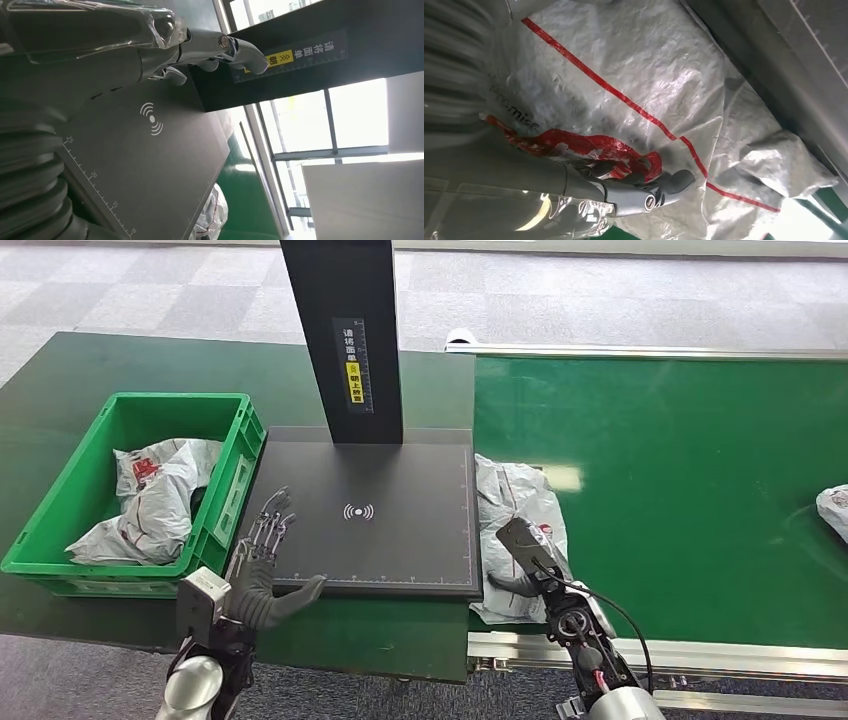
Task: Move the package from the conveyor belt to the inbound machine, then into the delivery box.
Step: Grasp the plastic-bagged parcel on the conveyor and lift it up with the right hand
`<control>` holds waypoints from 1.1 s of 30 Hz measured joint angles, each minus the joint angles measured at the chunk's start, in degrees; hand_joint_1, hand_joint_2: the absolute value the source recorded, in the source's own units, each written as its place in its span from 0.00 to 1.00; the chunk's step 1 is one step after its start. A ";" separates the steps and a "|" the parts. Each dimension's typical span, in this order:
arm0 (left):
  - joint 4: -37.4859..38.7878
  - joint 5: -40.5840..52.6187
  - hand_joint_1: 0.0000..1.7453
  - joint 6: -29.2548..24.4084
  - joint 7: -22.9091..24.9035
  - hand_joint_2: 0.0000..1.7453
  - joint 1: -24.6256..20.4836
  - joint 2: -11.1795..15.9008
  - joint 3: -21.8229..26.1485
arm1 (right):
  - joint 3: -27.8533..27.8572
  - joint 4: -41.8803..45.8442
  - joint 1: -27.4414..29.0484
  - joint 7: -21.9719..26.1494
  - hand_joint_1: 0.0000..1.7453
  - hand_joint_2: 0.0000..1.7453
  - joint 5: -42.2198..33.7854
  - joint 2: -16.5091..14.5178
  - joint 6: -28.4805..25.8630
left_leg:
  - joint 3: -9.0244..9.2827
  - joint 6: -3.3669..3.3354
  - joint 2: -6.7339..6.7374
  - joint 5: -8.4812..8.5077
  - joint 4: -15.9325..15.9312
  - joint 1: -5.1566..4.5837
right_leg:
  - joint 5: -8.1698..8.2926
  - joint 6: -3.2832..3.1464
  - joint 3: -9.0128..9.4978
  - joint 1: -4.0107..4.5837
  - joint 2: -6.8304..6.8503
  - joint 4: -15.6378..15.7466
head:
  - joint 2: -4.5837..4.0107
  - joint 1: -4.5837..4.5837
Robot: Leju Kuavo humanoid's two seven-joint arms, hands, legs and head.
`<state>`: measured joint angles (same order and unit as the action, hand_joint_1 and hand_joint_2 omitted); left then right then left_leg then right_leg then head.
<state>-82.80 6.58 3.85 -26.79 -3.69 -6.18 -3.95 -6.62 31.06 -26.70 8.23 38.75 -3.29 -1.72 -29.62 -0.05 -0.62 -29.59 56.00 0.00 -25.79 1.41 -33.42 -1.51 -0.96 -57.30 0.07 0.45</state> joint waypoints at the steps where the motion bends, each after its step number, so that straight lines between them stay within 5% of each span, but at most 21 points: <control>1: 0.21 -0.07 0.00 -0.03 0.02 1.00 -0.19 0.05 -0.15 | -0.06 -0.78 -0.36 -0.30 0.00 1.00 0.22 -0.01 0.35 | 0.01 0.00 0.00 0.00 0.00 0.00 | 0.00 0.00 0.00 0.00 0.00 0.00 | 0.00 0.00; 11: 3.13 -0.82 0.00 -0.76 0.13 1.00 -2.69 0.36 -1.32 | -1.34 -6.19 -3.71 -2.58 0.05 1.00 2.21 0.04 5.50 | 0.20 0.00 0.03 0.00 0.00 0.00 | 0.00 0.00 0.15 0.02 -0.03 0.00 | 0.00 0.00; 16: 3.69 -0.96 0.00 -0.96 0.13 1.00 -2.69 0.52 -1.47 | -1.51 -6.91 -4.13 -2.52 0.75 1.00 2.14 0.04 5.49 | 0.24 0.00 0.02 0.00 0.00 0.00 | 0.00 0.00 0.23 0.01 -0.02 0.01 | 0.01 -0.01; 19: 3.74 -0.97 0.00 -0.96 0.13 1.00 -2.68 0.63 -1.63 | -1.51 -7.10 -4.43 -2.45 0.94 1.00 1.98 0.04 5.27 | 0.27 0.00 0.02 0.00 0.00 0.00 | 0.00 0.00 0.25 0.01 -0.02 0.01 | 0.00 0.00; 33: 3.77 -0.96 0.00 -0.96 0.12 1.00 -2.68 0.72 -1.66 | -1.45 -7.81 -4.97 -1.41 0.99 1.00 0.73 0.32 6.29 | 0.26 0.00 0.02 -0.01 0.00 0.00 | -0.01 0.00 0.24 0.02 -0.02 0.01 | 0.00 -0.01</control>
<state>-79.03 5.62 2.89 -26.67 -6.38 -5.46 -5.61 -8.07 23.26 -31.67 6.82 39.48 -2.97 4.57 -29.36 -0.04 -0.60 -29.60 56.00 0.01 -25.80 1.41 -33.18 -1.49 -0.98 -57.29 0.07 0.44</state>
